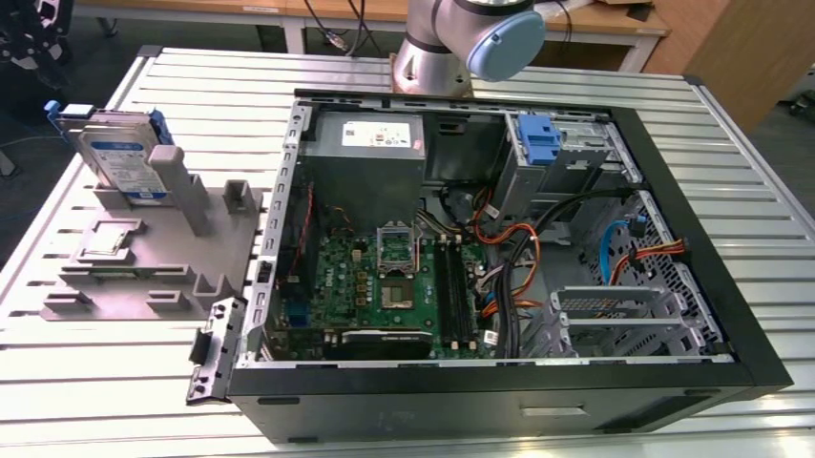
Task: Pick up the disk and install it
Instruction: 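Pick up the disk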
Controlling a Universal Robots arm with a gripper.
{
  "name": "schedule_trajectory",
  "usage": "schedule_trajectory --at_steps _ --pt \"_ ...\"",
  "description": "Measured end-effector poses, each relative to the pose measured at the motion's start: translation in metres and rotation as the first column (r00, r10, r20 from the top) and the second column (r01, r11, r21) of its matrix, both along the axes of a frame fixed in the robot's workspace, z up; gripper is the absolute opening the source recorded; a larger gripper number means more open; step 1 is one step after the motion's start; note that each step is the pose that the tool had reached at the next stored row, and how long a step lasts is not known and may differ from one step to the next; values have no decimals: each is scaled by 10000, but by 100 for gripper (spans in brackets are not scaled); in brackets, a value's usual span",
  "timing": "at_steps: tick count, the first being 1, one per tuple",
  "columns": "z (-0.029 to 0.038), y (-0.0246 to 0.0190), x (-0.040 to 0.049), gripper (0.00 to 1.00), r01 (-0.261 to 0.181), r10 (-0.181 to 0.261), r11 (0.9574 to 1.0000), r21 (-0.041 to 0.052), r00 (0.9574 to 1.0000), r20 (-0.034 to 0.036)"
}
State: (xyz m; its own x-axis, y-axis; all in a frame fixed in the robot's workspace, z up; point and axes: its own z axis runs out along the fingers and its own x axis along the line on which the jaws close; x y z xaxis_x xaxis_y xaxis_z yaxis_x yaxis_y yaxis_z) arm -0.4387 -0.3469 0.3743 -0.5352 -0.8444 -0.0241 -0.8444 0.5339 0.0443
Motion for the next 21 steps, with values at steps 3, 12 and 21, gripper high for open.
schedule_trajectory --at_steps 3,12,21 --pt "0 0 0 10 -98 98 10000 1 10000 0" --pt "0 0 0 10 -513 513 9987 1 9987 0" --pt "0 -1 -1 10 -1644 1644 9864 0 9864 16"
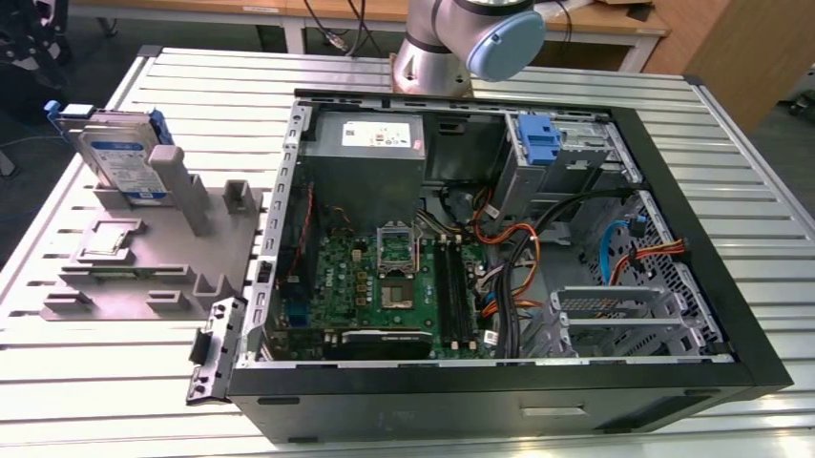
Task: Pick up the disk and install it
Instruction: 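Pick up the disk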
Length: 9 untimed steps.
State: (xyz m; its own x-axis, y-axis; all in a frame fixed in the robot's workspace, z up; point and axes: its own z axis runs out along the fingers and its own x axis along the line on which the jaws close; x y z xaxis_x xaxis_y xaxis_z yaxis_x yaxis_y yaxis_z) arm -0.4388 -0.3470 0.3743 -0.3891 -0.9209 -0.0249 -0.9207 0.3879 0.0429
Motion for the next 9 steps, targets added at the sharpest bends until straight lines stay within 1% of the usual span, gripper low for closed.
schedule_trajectory --at_steps 3,9 --pt "0 0 0 10 -357 357 9994 0 9994 0" --pt "0 0 0 10 -440 440 9990 0 9990 0"
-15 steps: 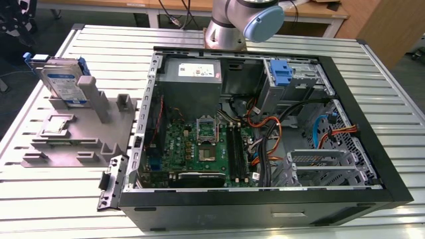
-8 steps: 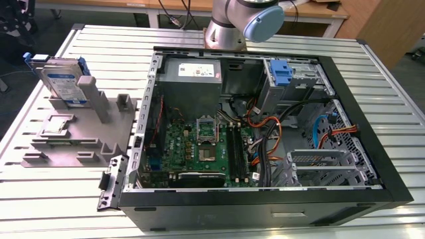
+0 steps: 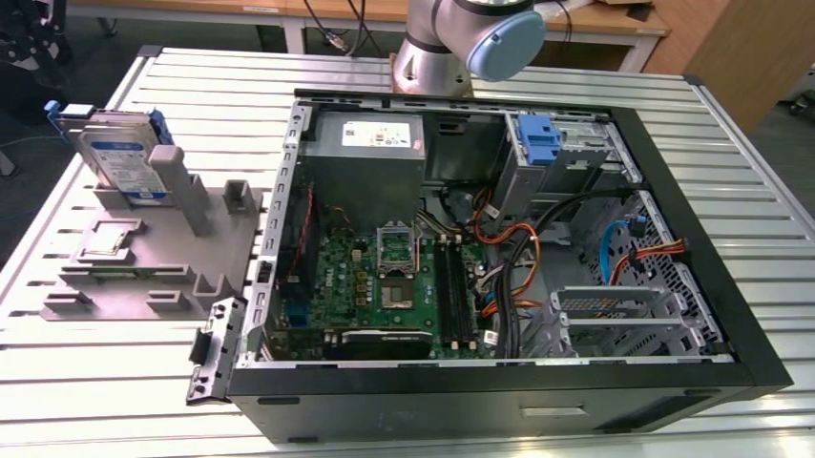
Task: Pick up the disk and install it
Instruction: 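Pick up the disk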
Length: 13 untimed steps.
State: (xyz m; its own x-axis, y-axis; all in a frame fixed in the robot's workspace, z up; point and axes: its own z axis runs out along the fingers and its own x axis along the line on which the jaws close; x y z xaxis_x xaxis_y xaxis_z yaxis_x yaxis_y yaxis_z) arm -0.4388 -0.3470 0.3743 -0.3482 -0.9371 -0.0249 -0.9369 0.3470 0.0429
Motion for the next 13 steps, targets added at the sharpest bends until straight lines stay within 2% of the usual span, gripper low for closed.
schedule_trajectory --at_steps 3,7,13 --pt "0 0 -3 10 -1 1 10000 0 10000 11" --pt "-2 -1 -27 10 -6 6 10000 5 10000 71" --pt "-4 -1 -29 10 -93 93 10000 5 9999 83"
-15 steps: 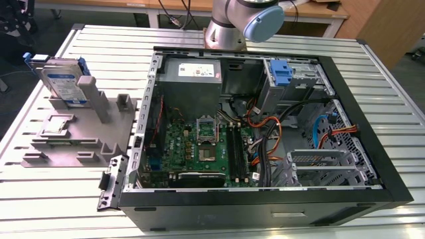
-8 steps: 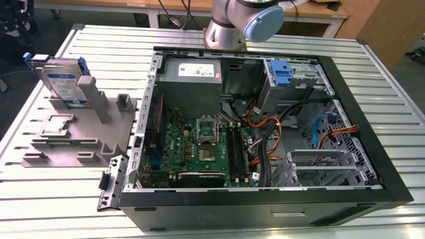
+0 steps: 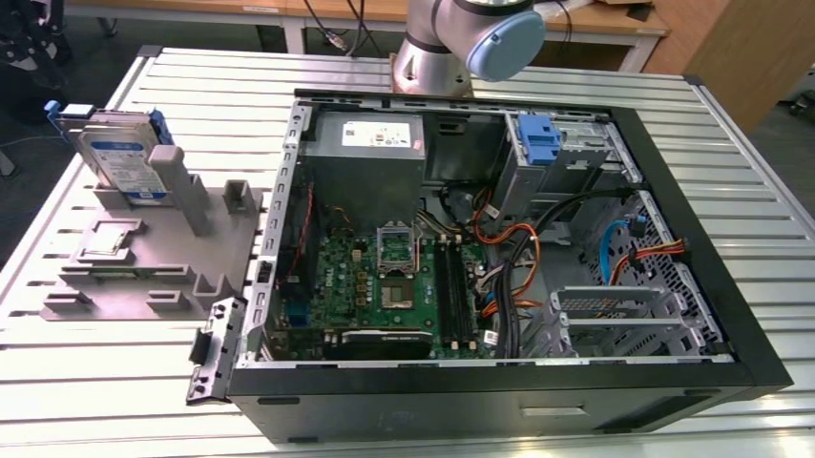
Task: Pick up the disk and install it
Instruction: 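Pick up the disk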
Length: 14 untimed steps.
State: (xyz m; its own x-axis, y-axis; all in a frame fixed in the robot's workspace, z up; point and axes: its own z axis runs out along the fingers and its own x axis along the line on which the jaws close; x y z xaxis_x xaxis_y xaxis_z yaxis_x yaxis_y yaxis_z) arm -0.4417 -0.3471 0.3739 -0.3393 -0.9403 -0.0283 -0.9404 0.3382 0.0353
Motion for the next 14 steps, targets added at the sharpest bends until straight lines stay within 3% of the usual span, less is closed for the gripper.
schedule_trajectory --at_steps 6,14 --pt "-1 0 0 10 -857 857 9963 0 9963 0" --pt "-32 -1 0 10 -2026 2026 9793 -3 9793 24"
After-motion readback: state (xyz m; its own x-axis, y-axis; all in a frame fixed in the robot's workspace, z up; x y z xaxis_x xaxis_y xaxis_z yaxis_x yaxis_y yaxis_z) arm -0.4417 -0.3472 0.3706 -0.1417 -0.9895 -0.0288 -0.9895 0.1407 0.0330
